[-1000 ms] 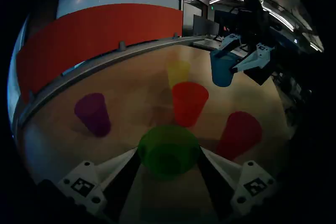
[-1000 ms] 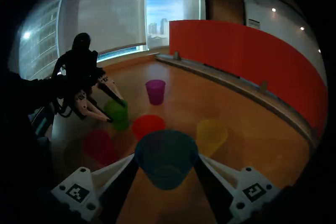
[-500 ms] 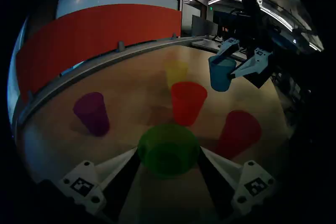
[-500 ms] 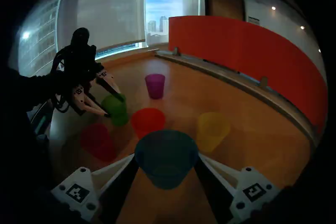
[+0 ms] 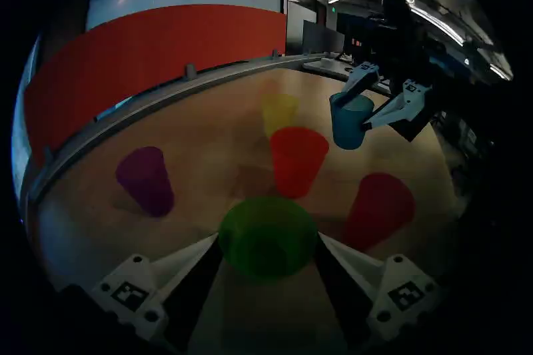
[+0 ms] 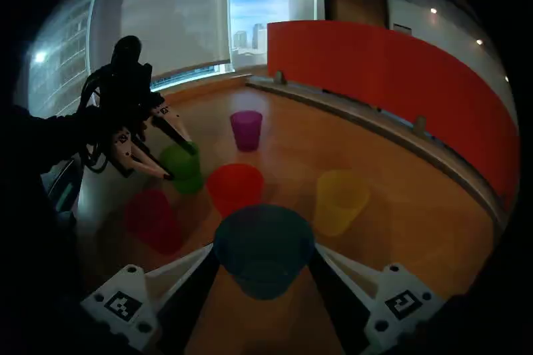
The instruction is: Pour water
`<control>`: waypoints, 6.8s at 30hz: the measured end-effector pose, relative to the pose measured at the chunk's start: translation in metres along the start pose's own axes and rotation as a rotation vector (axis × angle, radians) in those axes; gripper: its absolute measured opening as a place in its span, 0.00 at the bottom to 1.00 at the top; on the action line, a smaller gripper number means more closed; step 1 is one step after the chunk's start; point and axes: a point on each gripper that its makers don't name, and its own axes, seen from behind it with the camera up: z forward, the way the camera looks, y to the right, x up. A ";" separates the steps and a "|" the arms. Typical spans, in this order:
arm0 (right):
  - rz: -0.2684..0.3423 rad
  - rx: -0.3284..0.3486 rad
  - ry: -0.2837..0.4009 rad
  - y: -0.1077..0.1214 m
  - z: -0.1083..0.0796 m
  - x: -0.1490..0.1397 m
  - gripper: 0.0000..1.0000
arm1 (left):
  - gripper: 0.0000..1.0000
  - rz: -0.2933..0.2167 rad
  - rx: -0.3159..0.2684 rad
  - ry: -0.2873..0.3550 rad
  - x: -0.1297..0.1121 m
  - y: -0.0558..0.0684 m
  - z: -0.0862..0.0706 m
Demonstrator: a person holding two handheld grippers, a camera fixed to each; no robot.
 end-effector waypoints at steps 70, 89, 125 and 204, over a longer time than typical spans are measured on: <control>0.016 -0.033 -0.022 -0.001 0.017 -0.043 1.00 | 0.99 0.020 0.069 -0.017 -0.027 -0.002 -0.032; 0.062 -0.144 0.058 -0.004 -0.042 -0.055 1.00 | 0.98 -0.033 0.177 0.081 -0.019 0.000 -0.078; 0.182 -0.743 0.484 0.059 -0.143 0.003 1.00 | 0.98 -0.177 0.704 0.518 0.044 -0.035 -0.165; 0.278 -0.782 0.591 0.067 -0.153 0.039 1.00 | 0.98 -0.280 0.941 0.576 -0.001 -0.079 -0.145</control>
